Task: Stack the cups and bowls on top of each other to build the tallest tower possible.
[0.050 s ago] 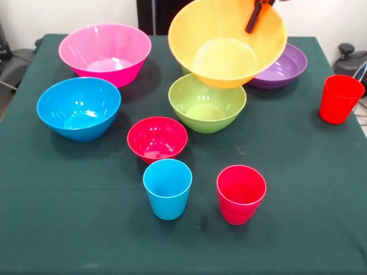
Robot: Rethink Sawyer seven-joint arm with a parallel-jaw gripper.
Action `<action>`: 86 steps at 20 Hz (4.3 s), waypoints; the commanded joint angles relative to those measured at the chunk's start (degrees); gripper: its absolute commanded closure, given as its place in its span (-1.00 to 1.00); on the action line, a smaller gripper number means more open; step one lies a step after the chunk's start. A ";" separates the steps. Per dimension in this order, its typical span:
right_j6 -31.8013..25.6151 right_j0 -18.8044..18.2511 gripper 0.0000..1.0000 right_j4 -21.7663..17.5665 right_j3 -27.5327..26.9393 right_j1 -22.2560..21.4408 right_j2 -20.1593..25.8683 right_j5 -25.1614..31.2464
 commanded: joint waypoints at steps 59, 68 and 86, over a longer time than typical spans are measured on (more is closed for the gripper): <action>10.01 10.59 1.00 -6.46 -6.75 9.05 -12.64 -24.53; 11.83 12.74 1.00 -4.81 -9.66 15.12 -16.34 -26.45; 11.48 10.85 1.00 -1.47 -7.35 17.56 -15.25 -21.86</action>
